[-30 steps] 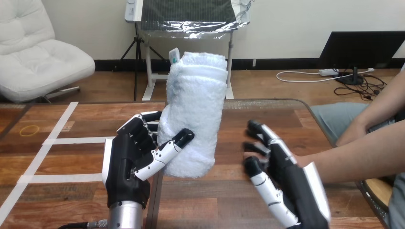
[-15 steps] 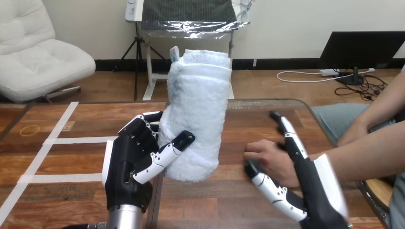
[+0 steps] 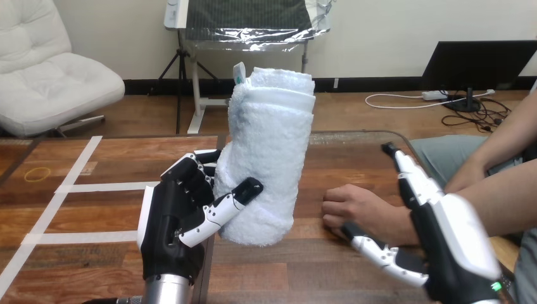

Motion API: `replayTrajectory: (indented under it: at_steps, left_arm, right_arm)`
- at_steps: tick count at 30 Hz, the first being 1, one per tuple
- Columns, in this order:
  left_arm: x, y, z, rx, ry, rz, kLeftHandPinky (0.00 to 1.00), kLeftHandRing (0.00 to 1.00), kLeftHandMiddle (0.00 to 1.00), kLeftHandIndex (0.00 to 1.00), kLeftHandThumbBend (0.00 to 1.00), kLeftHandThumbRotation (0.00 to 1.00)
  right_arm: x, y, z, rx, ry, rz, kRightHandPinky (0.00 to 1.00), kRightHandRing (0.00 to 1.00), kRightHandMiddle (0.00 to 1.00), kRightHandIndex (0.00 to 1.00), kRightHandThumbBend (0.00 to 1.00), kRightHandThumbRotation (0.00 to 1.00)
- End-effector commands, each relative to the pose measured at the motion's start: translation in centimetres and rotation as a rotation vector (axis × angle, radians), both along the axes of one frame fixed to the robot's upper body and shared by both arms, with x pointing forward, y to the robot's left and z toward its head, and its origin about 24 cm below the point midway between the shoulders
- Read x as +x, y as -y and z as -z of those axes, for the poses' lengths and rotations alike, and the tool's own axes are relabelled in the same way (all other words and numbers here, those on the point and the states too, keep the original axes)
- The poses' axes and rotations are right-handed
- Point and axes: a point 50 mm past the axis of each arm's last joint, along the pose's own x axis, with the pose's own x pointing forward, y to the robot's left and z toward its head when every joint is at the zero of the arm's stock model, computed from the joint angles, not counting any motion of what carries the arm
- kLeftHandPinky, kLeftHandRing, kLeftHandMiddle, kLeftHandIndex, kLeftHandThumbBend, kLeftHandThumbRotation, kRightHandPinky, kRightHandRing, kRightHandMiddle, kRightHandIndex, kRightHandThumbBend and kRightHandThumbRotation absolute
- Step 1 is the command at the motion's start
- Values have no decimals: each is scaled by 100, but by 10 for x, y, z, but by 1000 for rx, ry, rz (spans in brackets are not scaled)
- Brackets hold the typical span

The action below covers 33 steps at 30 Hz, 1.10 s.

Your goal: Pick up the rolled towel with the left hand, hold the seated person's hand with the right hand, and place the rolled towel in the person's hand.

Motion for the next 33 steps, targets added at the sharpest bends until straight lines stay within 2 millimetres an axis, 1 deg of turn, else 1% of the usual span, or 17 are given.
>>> replayTrajectory:
  at_steps: [1, 4, 5, 10, 13, 14, 23, 33]
  left_arm:
    - [7, 4, -23, -18, 136, 0, 34, 38, 43, 49, 69, 3]
    - [7, 4, -23, -16, 139, 4, 34, 38, 44, 49, 68, 3]
    - [8, 4, -23, -16, 139, 5, 34, 39, 44, 50, 68, 3]
    - [8, 3, -22, -11, 141, 7, 34, 39, 44, 50, 67, 3]
    - [8, 3, -22, -12, 141, 9, 34, 39, 44, 50, 67, 3]
    - [8, 3, -22, -15, 140, 9, 34, 39, 44, 50, 67, 3]
    - [8, 2, -23, -5, 141, 9, 34, 39, 44, 50, 67, 3]
    - [9, 2, -25, -7, 151, 19, 34, 39, 44, 50, 67, 2]
  right_arm:
    - [17, 4, -38, -157, 134, -33, 100, 100, 100, 100, 59, 30]
    - [19, 8, -44, -233, 119, -29, 100, 100, 100, 100, 64, 21]
    - [20, 9, -46, -252, 112, -28, 100, 100, 100, 99, 68, 15]
    - [23, 16, -56, -356, 60, -22, 98, 100, 99, 95, 75, 7]
    - [25, 20, -62, -417, 25, -20, 95, 99, 97, 91, 80, 4]
    - [26, 20, -64, -433, 14, -19, 92, 97, 95, 89, 83, 3]
    - [32, 27, -79, -527, -67, 1, 84, 92, 88, 83, 93, 0]
    - [38, 33, -89, -623, -140, 9, 81, 89, 86, 82, 94, 0]
